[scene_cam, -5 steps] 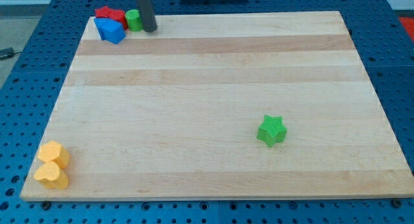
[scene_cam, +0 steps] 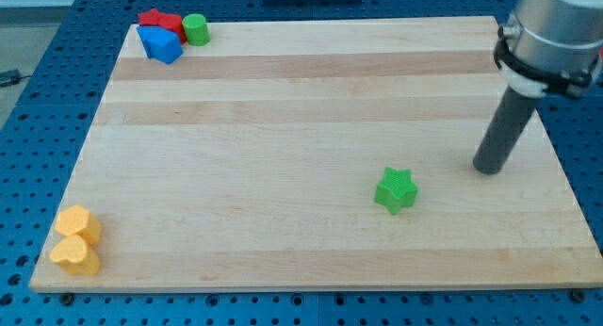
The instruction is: Place the green star to the bottom of the blue blocks
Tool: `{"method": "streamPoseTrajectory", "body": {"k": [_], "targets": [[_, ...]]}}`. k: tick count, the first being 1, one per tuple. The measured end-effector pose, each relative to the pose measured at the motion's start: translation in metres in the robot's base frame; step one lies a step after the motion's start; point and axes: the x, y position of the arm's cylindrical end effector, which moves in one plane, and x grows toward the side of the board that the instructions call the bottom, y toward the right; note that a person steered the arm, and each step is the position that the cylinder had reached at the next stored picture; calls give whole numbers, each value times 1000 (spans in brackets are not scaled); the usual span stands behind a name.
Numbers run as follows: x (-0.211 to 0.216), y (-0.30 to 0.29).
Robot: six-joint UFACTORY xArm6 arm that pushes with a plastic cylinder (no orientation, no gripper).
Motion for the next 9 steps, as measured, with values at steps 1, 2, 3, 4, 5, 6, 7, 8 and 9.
{"method": "streamPoseTrajectory", "body": {"k": [1, 2, 3, 4, 5, 6, 7, 8, 9], "targets": [[25, -27], [45, -46], [44, -73], [39, -97], [22, -111], [3, -126], [3, -157], [23, -166], [54, -167]]}}
